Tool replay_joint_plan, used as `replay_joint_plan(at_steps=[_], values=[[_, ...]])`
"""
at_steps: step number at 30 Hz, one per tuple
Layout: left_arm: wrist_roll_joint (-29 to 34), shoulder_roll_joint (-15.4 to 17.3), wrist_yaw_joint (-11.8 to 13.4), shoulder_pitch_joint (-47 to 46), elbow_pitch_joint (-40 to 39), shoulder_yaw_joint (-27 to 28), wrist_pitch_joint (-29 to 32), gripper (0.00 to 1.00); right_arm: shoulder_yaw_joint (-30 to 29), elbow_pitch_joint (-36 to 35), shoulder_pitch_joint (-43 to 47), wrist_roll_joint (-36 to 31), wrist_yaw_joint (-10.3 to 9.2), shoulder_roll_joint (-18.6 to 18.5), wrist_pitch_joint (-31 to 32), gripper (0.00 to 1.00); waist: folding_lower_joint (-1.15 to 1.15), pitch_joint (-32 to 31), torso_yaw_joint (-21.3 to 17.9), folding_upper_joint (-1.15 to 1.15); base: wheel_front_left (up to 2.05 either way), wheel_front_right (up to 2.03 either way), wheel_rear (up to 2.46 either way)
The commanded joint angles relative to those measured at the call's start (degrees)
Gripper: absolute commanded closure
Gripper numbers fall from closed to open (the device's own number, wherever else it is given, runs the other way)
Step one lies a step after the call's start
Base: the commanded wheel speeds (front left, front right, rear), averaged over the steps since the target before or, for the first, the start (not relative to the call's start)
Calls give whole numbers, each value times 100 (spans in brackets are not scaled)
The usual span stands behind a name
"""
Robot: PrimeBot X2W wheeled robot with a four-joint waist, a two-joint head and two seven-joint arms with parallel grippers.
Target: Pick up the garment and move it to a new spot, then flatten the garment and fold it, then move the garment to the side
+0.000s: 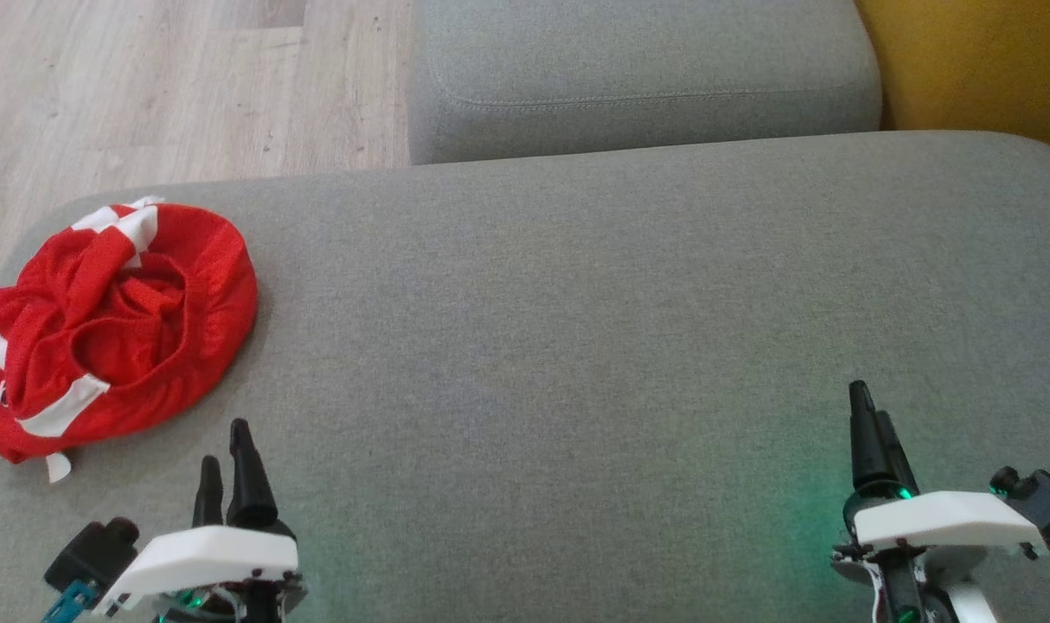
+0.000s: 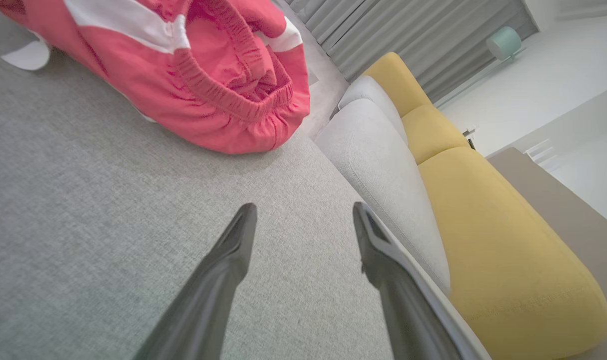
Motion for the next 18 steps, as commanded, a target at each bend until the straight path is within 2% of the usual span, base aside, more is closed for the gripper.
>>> replay_joint_plan(at_steps=[1, 18], values=[[228, 39, 35, -240, -259, 32, -85, 0, 106, -220, -325, -214, -2, -45, -94, 0, 0, -5, 0, 0, 0, 0, 0], [1460, 45, 243, -259, -447, -247, -374, 0, 424, -269, -368, -1403, -3, -54, -382, 0, 0, -39, 54, 0, 0, 0, 0]])
